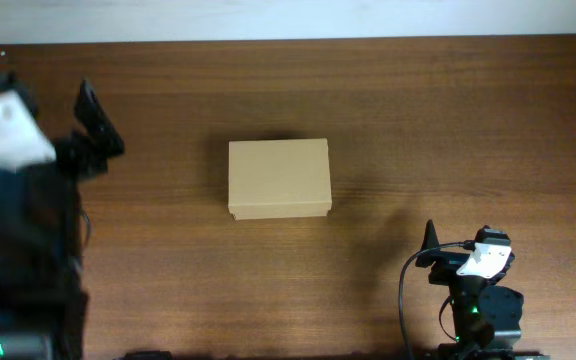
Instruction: Pack container
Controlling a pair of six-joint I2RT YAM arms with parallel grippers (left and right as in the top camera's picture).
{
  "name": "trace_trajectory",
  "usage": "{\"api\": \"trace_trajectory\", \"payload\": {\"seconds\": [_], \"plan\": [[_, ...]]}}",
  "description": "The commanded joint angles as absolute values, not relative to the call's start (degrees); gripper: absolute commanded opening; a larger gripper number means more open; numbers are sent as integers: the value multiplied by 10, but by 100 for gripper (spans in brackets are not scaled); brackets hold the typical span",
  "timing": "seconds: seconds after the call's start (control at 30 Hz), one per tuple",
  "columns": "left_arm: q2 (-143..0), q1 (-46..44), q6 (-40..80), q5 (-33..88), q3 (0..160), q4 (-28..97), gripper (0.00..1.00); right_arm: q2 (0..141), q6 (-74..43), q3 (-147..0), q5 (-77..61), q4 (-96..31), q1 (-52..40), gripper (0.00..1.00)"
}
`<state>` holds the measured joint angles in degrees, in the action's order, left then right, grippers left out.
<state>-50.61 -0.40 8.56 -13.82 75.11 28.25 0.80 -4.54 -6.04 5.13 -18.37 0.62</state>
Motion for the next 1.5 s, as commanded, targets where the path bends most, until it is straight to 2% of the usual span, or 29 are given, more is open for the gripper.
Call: {"api": "trace_trajectory", "payload": {"seconds": [0.0, 0.1, 0.33, 0.73, 1.23, 1.47], "plan": [[-411, -27, 80, -145, 641, 209, 100, 2, -47, -56, 58, -182, 8, 99], [-329, -40, 80, -145, 543, 136, 100, 2, -47, -56, 58, -182, 8, 99], [-186, -41, 80, -145, 361, 63, 100, 2, -47, -56, 58, -182, 8, 99], [-39, -41, 80, -144, 123, -35, 100, 2, -47, -56, 58, -182, 8, 99], [-3, -41, 80, -144, 6, -39, 100, 2, -47, -56, 58, -182, 8, 99], [-3, -41, 80, -144, 5, 31, 100, 2, -47, -56, 58, -182, 8, 99]]}}
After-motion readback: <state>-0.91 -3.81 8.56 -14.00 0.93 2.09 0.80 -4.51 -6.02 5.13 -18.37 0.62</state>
